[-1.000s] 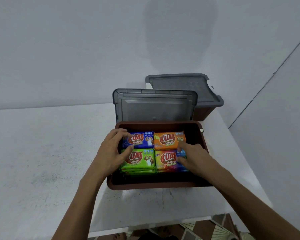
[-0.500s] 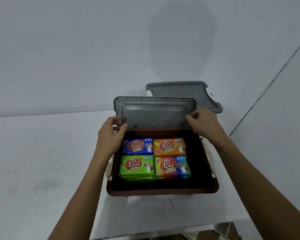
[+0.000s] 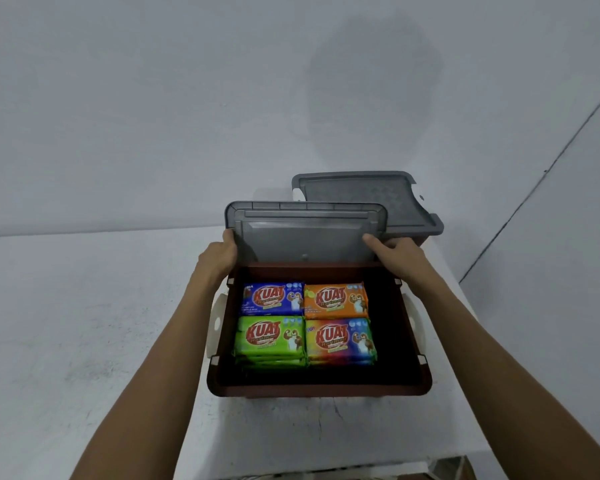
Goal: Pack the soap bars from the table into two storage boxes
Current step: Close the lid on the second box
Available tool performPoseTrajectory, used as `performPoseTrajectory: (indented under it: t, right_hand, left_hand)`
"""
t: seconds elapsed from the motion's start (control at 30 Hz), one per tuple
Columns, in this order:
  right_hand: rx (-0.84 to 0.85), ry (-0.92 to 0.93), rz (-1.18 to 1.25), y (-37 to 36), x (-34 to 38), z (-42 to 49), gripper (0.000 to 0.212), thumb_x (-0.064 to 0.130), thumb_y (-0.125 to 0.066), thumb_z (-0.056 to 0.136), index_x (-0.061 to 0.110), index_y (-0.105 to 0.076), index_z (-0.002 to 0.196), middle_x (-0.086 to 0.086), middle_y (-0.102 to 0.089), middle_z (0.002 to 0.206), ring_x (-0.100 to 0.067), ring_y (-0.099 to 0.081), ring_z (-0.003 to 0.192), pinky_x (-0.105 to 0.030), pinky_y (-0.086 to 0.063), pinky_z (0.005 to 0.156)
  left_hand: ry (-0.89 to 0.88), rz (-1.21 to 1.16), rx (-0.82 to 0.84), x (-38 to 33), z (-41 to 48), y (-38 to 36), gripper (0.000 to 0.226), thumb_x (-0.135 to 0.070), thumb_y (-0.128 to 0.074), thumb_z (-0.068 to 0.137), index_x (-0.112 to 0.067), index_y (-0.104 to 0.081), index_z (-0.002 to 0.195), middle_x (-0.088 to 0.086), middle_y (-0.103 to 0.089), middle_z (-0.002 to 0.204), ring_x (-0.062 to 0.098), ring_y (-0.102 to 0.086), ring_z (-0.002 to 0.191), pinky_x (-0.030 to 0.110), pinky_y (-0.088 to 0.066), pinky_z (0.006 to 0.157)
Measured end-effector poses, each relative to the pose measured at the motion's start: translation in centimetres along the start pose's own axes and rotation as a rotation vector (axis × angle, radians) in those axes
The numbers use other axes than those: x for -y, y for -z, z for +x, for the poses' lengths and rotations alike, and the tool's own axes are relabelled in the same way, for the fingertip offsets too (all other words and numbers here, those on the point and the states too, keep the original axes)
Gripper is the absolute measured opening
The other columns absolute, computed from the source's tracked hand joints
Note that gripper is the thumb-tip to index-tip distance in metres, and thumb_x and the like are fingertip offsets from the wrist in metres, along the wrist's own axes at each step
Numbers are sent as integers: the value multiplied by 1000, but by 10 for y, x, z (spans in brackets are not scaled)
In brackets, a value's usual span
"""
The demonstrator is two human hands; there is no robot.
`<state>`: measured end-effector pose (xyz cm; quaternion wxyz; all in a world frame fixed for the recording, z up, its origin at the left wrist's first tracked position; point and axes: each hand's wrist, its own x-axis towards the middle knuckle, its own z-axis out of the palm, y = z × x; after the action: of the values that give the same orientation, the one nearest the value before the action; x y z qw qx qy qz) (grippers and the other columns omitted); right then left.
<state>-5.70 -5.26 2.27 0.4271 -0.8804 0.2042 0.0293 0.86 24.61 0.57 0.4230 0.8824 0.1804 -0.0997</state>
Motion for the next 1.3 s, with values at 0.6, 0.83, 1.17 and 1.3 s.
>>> performPoseTrajectory:
  t: [0.6, 0.83, 1.17, 1.3]
  right_hand:
    - [16, -104, 303, 38, 21, -36, 92, 77, -9, 88, 7, -69, 93, -16, -71, 94, -28, -62, 89, -39, -38, 86]
    - [21, -47, 465, 64, 22, -48, 85, 79, -27, 86, 8, -70, 106, -14, -73, 95, -26, -67, 91, -34, -46, 70]
    - [-55, 229, 202, 45, -15, -93, 16, 18, -70, 87, 13, -57, 95, -11, -65, 78, -22, -61, 65, -30, -47, 52]
    - [-160, 306, -73, 17, -42, -97, 18, 24, -67, 89, 24, -63, 106, 2, -66, 83, -11, -64, 68, -18, -47, 60]
  left_hand:
    - [-254, -328, 0, -6, -56, 37, 60, -55, -18, 100, -14, -55, 125, 14, -57, 132, 26, -60, 106, 38, -44, 94]
    - [-327, -534, 72, 7, -76, 63, 58, -51, -20, 101, -19, -69, 104, 12, -69, 107, 26, -66, 99, 37, -46, 97]
    - [-452, -216, 38, 46, -93, 54, 19, -20, -77, 80, -27, -71, 96, -3, -61, 87, 16, -69, 75, 27, -49, 68]
    - [-511, -22, -123, 56, -97, 34, 23, -19, -69, 85, -27, -66, 106, -6, -61, 103, 5, -65, 79, 18, -49, 65]
